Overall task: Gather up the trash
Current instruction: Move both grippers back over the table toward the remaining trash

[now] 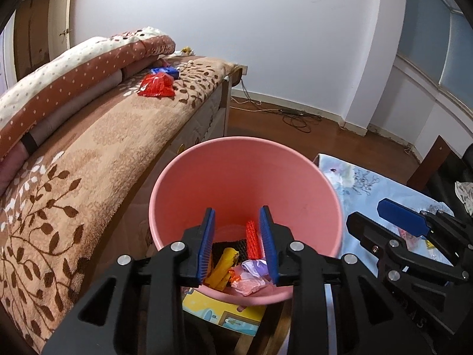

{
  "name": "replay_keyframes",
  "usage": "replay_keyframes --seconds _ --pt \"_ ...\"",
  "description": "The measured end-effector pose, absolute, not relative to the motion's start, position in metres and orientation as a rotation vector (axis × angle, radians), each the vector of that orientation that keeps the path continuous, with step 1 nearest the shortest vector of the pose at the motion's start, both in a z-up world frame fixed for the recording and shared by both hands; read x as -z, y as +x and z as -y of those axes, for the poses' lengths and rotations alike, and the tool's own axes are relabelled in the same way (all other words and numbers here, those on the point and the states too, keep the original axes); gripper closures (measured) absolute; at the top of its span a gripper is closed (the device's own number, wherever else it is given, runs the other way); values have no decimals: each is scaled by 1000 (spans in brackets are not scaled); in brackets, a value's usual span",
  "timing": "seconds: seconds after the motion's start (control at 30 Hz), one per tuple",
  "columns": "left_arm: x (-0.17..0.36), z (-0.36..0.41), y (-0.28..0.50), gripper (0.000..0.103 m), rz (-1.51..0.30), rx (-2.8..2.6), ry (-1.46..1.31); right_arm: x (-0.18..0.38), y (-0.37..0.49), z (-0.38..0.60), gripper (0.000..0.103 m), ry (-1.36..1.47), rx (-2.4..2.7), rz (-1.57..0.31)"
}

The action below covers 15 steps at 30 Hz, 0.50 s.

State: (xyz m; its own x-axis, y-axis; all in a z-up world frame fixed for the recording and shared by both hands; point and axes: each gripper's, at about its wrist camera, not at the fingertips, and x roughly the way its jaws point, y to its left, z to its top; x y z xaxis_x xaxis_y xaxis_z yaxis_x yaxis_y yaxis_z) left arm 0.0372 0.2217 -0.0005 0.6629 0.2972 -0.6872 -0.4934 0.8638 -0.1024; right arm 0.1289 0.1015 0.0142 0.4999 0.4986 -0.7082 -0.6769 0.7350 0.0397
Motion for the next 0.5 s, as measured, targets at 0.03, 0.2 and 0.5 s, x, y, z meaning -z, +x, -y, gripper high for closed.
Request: replay_keyframes --seconds 0.03,0.2,0.5 --pt "-2 -218 36 72 -715 -450 -287 -16 127 -98 61 -253 -718 -763" --pt "-9 -203 33 72 -704 -433 -267 -21 118 -77 60 -234 -704 -750" --pt "-16 -169 30 72 -699 -399 -223 -28 100 -33 60 -197 -662 -734"
